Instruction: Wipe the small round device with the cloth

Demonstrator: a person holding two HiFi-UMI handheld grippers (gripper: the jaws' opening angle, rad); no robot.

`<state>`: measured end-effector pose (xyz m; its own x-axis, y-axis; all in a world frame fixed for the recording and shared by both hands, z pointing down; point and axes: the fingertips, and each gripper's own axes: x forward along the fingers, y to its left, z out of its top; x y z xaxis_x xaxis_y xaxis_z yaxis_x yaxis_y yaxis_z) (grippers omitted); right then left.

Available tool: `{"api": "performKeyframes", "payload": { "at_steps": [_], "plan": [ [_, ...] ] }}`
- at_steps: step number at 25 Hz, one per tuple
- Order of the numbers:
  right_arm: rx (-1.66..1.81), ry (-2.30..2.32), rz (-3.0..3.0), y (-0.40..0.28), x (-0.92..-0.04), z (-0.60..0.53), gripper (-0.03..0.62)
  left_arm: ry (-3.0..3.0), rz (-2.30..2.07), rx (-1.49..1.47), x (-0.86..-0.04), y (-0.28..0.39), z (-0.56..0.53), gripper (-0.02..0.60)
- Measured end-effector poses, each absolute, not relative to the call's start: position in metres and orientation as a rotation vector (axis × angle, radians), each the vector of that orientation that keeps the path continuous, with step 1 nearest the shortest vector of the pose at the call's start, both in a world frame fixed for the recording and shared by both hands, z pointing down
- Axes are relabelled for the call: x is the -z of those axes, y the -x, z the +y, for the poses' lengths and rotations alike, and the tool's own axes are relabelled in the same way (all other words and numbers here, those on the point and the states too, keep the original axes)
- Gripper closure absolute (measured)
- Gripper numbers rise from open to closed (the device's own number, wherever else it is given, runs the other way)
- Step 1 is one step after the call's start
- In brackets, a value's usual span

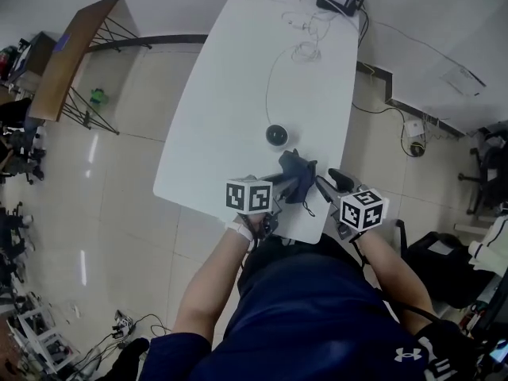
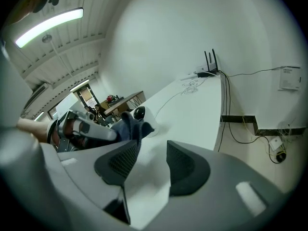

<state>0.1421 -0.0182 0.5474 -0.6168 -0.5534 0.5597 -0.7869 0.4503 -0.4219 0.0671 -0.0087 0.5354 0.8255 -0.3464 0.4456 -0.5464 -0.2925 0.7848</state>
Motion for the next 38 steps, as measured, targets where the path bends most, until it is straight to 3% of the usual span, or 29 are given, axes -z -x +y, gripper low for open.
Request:
{"api": "performKeyframes", "payload": {
  "at_steps": [8,11,21,29,38],
  "plan": [
    [-1.003,-1.133,-2.462,-0.13,-0.513,-0.029,0.468,-1.966,-0.98,-0.205,-0.515,0.028,0.023,0.486],
    [-0.981,-1.124,-2.508,-0.118,-0.494,-0.033,0.468,-1.98,-1.078,-0.092,-0.491,0.043,0.026,0.486],
    [-0.829,-1.144,-2.66,-0.084,-0.44,-0.033,0.583,-2.138,-1.114,-0.15,-0.471,-0.002,0.03,0.485],
    [-0.592,-1.078,-2.795,-0.076,-0.417,-0.022,0.583,-2.275,-1.207,-0.377,-0.491,-0.001,0.04,0.483],
    [-0.536,-1.046,-2.8,-0.074,-0.414,-0.015,0.583,-2.316,-1.205,-0.337,-0.482,-0.01,0.037,0.483]
  ]
}}
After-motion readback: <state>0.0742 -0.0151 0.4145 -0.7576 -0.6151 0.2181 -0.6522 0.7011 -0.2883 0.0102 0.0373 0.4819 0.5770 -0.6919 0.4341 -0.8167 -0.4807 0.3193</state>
